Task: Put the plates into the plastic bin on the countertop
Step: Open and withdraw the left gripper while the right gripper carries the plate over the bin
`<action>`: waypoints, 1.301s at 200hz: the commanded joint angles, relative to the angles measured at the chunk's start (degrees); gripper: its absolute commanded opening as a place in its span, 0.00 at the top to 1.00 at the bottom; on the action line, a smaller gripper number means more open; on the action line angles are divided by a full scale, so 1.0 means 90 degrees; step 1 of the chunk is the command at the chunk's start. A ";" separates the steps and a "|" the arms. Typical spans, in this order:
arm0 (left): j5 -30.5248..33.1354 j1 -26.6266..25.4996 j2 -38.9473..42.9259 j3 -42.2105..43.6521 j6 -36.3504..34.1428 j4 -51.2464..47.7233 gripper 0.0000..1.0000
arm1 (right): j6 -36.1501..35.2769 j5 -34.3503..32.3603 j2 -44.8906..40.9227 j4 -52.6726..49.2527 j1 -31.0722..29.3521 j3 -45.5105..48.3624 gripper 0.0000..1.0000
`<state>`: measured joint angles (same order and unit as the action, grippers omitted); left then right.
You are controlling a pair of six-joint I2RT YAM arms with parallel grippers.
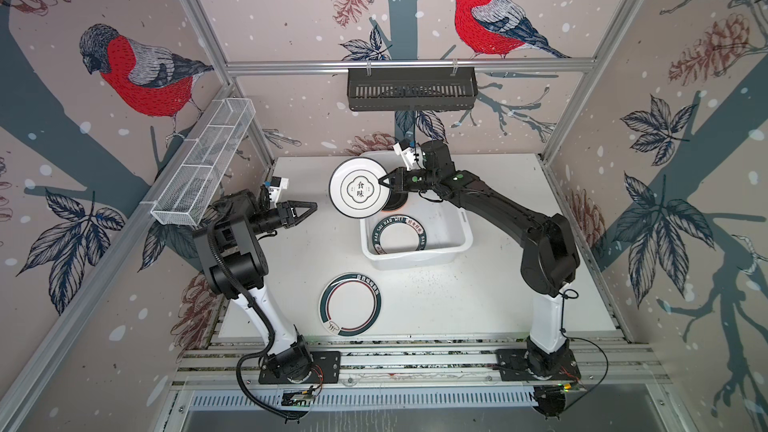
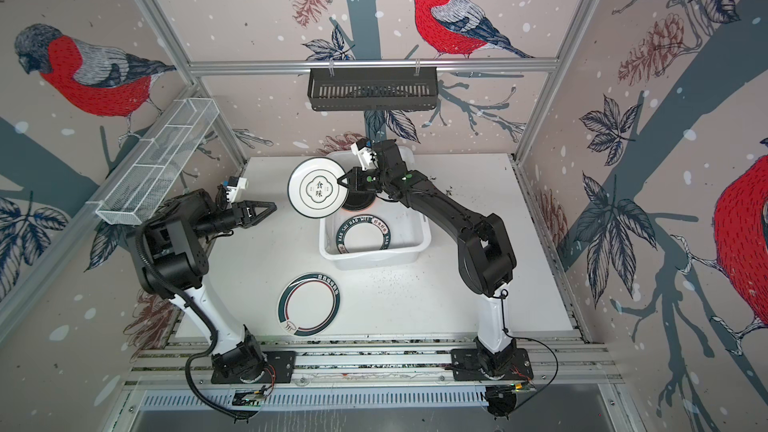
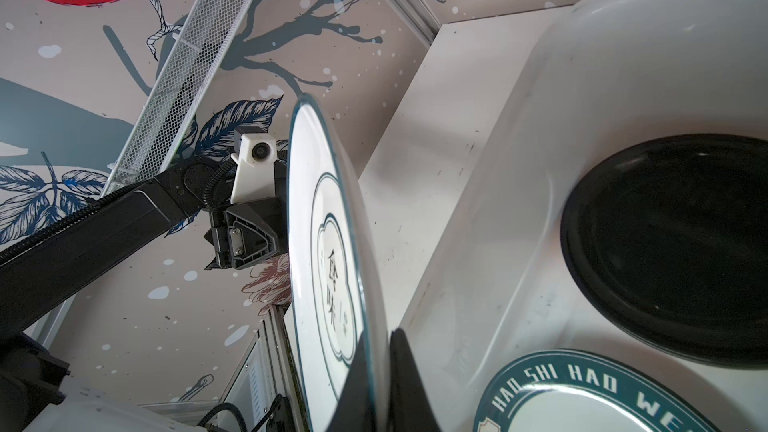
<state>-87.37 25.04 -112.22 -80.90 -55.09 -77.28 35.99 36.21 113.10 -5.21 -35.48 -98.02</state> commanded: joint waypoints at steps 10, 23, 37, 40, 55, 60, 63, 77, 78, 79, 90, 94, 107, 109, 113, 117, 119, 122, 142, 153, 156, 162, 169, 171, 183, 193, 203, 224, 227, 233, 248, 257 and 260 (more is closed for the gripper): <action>-0.0197 -0.0161 -0.0031 0.0018 -0.0207 -0.0266 0.59 | -0.0011 0.0082 -0.0364 0.0312 0.0241 0.0234 0.96; -0.0265 -0.0243 0.0040 0.0068 -0.0270 -0.0262 0.59 | -0.0061 0.0031 -0.0536 0.0250 0.0378 0.0373 0.97; -0.0252 -0.0419 0.0103 -0.0020 -0.0237 -0.0264 0.58 | -0.0101 0.0020 -0.0738 0.0196 0.0556 0.0531 0.97; -0.0237 -0.0477 0.0113 -0.0040 -0.0235 -0.0262 0.59 | -0.0103 0.0020 -0.0778 0.0177 0.0592 0.0569 0.97; -0.0186 -0.0731 0.0145 -0.0169 -0.0195 -0.0260 0.58 | -0.0176 0.0021 -0.0970 0.0057 0.0762 0.0691 0.97; -0.0175 -0.0812 0.0143 -0.0216 -0.0171 -0.0260 0.59 | -0.0208 0.0020 -0.1023 -0.0004 0.0823 0.0721 0.97; -0.0175 -0.0858 0.0145 -0.0246 -0.0161 -0.0261 0.58 | -0.0230 0.0020 -0.1045 -0.0052 0.0843 0.0740 0.97; -0.0165 -0.1070 0.0159 -0.0368 -0.0120 -0.0260 0.59 | -0.0359 -0.0022 -0.1180 -0.0285 0.0967 0.0773 0.97; -0.0165 -0.1086 0.0162 -0.0382 -0.0115 -0.0256 0.59 | -0.0367 -0.0035 -0.1190 -0.0302 0.0976 0.0783 0.96; -0.0165 -0.1094 0.0163 -0.0398 -0.0112 -0.0259 0.59 | -0.0381 -0.0047 -0.1194 -0.0325 0.0985 0.0788 0.97; -0.0250 -0.1186 0.0228 -0.0489 -0.0112 -0.0254 0.59 | -0.0472 -0.0158 -0.1316 -0.0471 0.1076 0.0852 0.97; -0.0317 -0.1211 0.0258 -0.0529 -0.0088 -0.0253 0.59 | -0.0490 -0.0158 -0.1362 -0.0493 0.1112 0.0904 0.97; -0.0329 -0.1359 0.0279 -0.0899 0.0168 -0.0253 0.59 | -0.0500 -0.0155 -0.1513 -0.0545 0.1225 0.1028 0.97; -0.0313 -0.1388 0.0279 -0.0983 0.0214 -0.0257 0.59 | -0.0507 -0.0151 -0.1532 -0.0566 0.1234 0.1040 0.97; -0.0281 -0.1442 0.0277 -0.1124 0.0286 -0.0261 0.59 | -0.0513 -0.0164 -0.1566 -0.0586 0.1266 0.1077 0.97; -0.0259 -0.1497 0.0280 -0.1247 0.0338 -0.0263 0.59 | -0.0517 -0.0170 -0.1612 -0.0607 0.1291 0.1118 0.97; -0.0250 -0.1521 0.0286 -0.1304 0.0354 -0.0259 0.59 | -0.0513 -0.0181 -0.1632 -0.0618 0.1302 0.1133 0.97; -0.0229 -0.1565 0.0291 -0.1398 0.0388 -0.0253 0.59 | -0.0521 -0.0192 -0.1667 -0.0631 0.1314 0.1158 0.97; -0.0143 -0.1816 0.0184 -0.2003 0.0729 -0.0252 0.59 | -0.0529 -0.0302 -0.1837 -0.0734 0.1381 0.1305 0.97; -0.0030 -0.1933 0.0051 -0.2391 0.0996 -0.0252 0.59 | -0.0576 -0.0350 -0.1873 -0.0847 0.1393 0.1338 0.97; 0.0013 -0.1967 0.0019 -0.2506 0.1065 -0.0252 0.59 | -0.0598 -0.0346 -0.1869 -0.0881 0.1402 0.1340 0.96; 0.0103 -0.2008 -0.0029 -0.2705 0.1172 -0.0252 0.59 | -0.0626 -0.0332 -0.1838 -0.0951 0.1427 0.1340 0.97; 0.0137 -0.2057 -0.0090 -0.2942 0.1349 -0.0243 0.59 | -0.0662 -0.0322 -0.1817 -0.1034 0.1456 0.1341 0.97; 0.0164 -0.2071 -0.0116 -0.3022 0.1447 -0.0230 0.59 | -0.0674 -0.0319 -0.1806 -0.1062 0.1461 0.1340 0.97; 0.0260 -0.2105 -0.0305 -0.3584 0.1853 -0.0253 0.59 | -0.0750 -0.0312 -0.1729 -0.1228 0.1496 0.1322 0.97; 0.0383 -0.2123 -0.0417 -0.4064 0.2289 -0.0165 0.59 | -0.0821 -0.0312 -0.1657 -0.1379 0.1511 0.1257 0.97; 0.0606 -0.2134 -0.0477 -0.4480 0.2969 0.0198 0.59 | -0.0910 -0.0312 -0.1577 -0.1509 0.1524 0.1182 0.97; 0.1447 -0.2147 -0.0007 -0.4295 0.5319 0.2527 0.60 | -0.1054 -0.0225 -0.1359 -0.1776 0.1549 0.0965 0.97; 0.1554 -0.2147 0.0107 -0.4174 0.5630 0.2925 0.60 | -0.1073 -0.0217 -0.1312 -0.1820 0.1550 0.0936 0.97; 0.1761 -0.2147 0.0311 -0.3927 0.6142 0.3654 0.60 | -0.1114 -0.0207 -0.1240 -0.1908 0.1547 0.0864 0.97; 0.1889 -0.2105 0.0646 -0.3365 0.7414 0.5352 0.59 | -0.1214 -0.0167 -0.1058 -0.2138 0.1543 0.0698 0.97; 0.1913 -0.2031 0.0615 -0.3398 0.7825 0.5733 0.56 | -0.1272 -0.0141 -0.0971 -0.2284 0.1544 0.0604 0.97; 0.1911 -0.2004 0.0576 -0.3453 0.7897 0.5759 0.56 | -0.1302 -0.0132 -0.0943 -0.2324 0.1543 0.0580 0.97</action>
<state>-74.32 5.87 -107.70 -113.03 -4.99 -47.94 26.83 33.32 103.18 -22.87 -21.61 -90.89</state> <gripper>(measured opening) 0.417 0.089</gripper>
